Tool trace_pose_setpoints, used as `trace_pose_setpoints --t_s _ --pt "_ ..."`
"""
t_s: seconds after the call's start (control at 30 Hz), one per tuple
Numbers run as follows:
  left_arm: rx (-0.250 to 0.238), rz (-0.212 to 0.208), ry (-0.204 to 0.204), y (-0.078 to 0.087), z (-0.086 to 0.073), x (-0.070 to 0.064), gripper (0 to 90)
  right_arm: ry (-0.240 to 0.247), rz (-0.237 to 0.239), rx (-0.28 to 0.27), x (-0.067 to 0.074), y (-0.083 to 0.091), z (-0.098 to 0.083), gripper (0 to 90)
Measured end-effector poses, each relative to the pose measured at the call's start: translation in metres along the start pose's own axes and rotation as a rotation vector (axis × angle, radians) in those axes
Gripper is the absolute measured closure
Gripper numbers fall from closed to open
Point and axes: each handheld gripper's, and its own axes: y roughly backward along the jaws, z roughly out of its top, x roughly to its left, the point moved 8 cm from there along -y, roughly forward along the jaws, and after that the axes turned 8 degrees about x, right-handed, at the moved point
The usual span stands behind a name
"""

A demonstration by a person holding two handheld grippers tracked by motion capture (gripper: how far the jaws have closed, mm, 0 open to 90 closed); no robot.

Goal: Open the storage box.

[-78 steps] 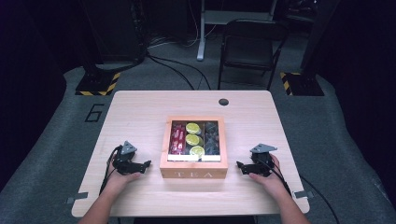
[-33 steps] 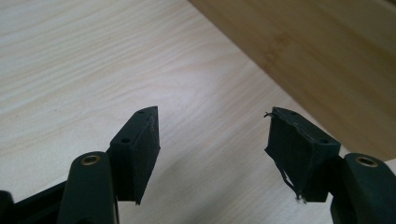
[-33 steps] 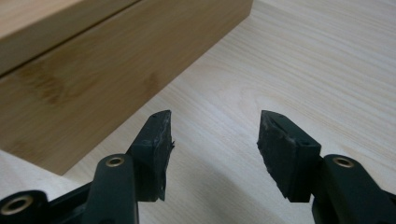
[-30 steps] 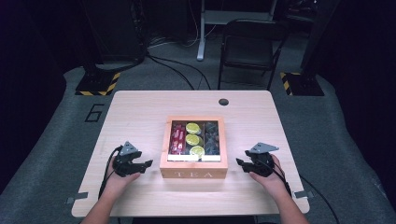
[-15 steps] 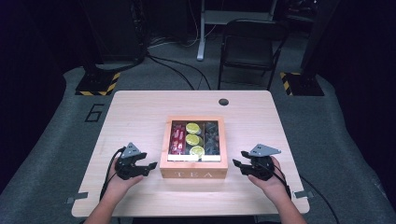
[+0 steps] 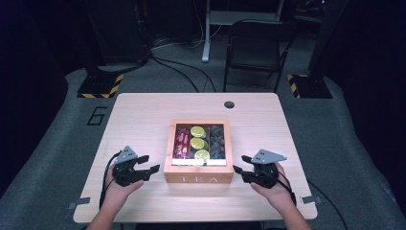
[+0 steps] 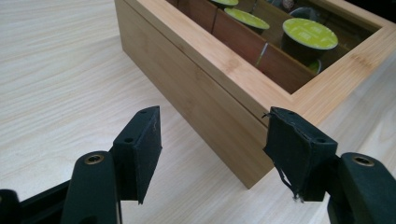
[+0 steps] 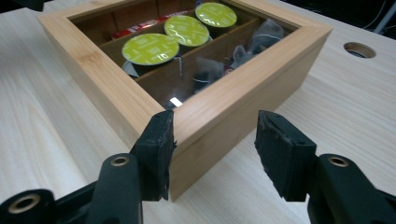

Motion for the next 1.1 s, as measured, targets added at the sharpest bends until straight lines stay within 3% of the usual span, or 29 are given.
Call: trace_pose_setpoints --t_s 0.33,0.57,0.63,0.8,0.93,1.1 --pt "-0.004 -0.04 -0.047 -0.002 0.007 -0.022 31.6 -0.002 0.045 0.004 0.015 -0.004 0.005 38.6" --pt "0.028 -0.07 -0.076 -0.012 0.003 -0.034 27.8 0.022 0.073 0.035 0.024 -0.012 0.0 36.0" --pt "0.041 -0.066 -0.098 -0.015 0.002 -0.037 27.8 0.029 0.075 0.047 0.026 -0.015 -0.001 35.9" --pt "0.067 -0.079 -0.098 -0.022 -0.003 -0.042 29.9 0.049 0.067 0.074 0.027 -0.022 -0.006 35.2" --pt "0.095 -0.067 -0.124 -0.028 -0.007 -0.043 32.7 0.024 0.062 0.079 0.024 -0.024 -0.009 37.7" --pt "0.111 -0.048 -0.131 -0.031 -0.01 -0.041 34.7 0.031 0.06 0.107 0.022 -0.027 -0.014 40.6"
